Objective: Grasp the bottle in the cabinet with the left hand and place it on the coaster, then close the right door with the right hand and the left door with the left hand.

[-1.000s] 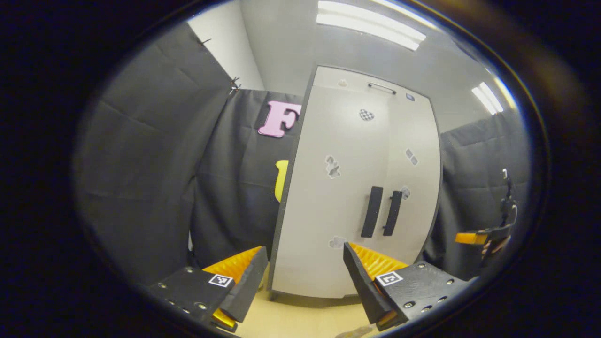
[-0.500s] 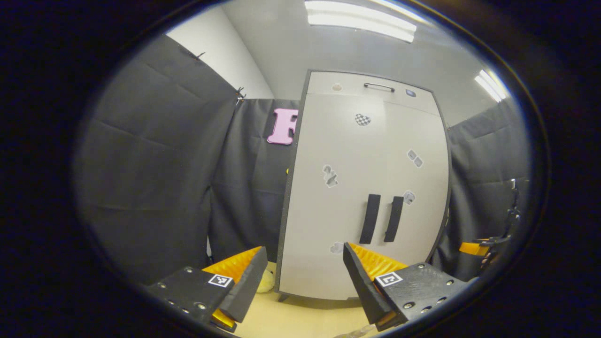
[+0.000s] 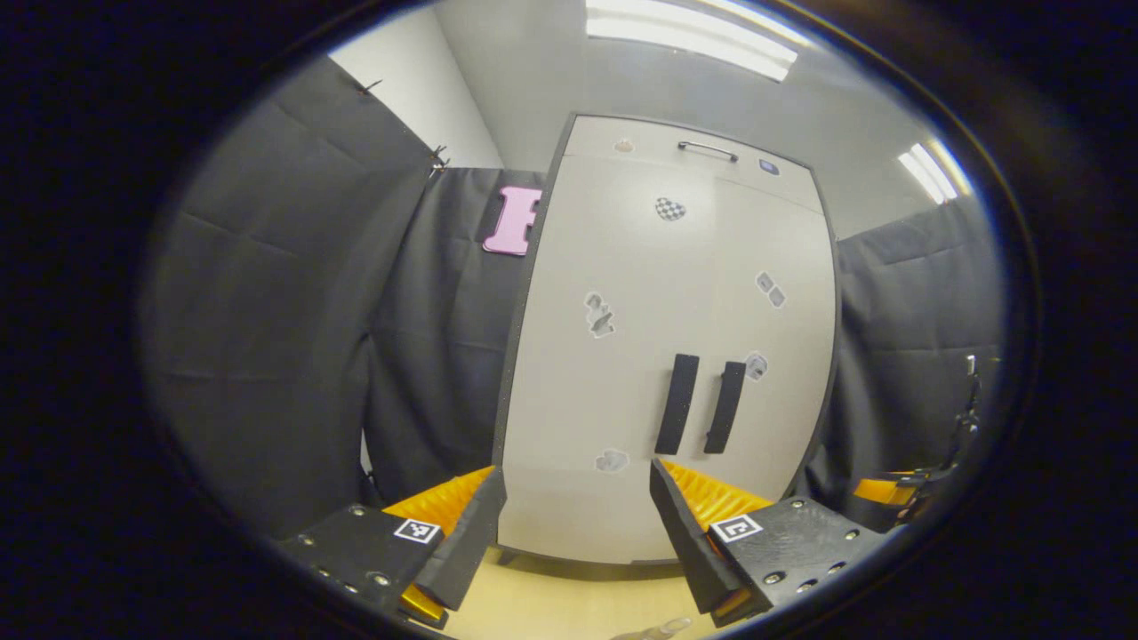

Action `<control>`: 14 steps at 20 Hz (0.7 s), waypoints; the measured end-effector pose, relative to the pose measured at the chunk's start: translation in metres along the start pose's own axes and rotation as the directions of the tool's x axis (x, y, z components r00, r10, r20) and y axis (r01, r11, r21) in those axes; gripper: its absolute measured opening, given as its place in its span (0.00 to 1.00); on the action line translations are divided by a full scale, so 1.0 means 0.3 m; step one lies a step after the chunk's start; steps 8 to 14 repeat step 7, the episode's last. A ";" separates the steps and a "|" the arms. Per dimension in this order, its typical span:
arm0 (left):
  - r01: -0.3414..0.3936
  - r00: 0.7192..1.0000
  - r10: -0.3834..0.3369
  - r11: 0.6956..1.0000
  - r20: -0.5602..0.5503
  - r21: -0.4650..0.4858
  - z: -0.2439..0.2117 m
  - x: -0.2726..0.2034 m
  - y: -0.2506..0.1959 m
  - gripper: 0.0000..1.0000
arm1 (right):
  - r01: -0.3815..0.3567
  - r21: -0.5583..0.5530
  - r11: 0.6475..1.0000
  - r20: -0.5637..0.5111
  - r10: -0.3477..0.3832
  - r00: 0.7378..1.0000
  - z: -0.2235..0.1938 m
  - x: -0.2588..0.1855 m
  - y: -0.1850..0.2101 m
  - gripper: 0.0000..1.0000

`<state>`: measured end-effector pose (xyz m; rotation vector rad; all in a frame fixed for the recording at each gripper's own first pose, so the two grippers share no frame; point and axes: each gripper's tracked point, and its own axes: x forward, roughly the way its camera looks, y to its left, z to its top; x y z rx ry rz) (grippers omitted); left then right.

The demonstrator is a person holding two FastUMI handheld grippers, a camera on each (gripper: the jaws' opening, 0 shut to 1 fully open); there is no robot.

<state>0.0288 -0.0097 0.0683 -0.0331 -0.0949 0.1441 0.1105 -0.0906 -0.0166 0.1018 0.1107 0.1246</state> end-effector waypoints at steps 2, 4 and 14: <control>-0.047 0.999 0.047 0.999 0.015 0.009 0.006 -0.020 -0.020 0.94 | -0.027 0.001 1.000 -0.001 0.027 1.000 0.012 0.003 -0.032 0.98; -0.088 0.996 0.088 0.996 0.013 0.003 -0.011 -0.039 -0.055 0.94 | -0.061 -0.016 0.998 0.013 0.061 0.998 0.033 0.008 -0.068 0.98; -0.158 0.987 0.157 0.987 0.036 0.017 -0.011 -0.084 -0.108 0.99 | -0.112 -0.037 0.993 0.027 0.113 0.993 0.051 0.028 -0.141 0.97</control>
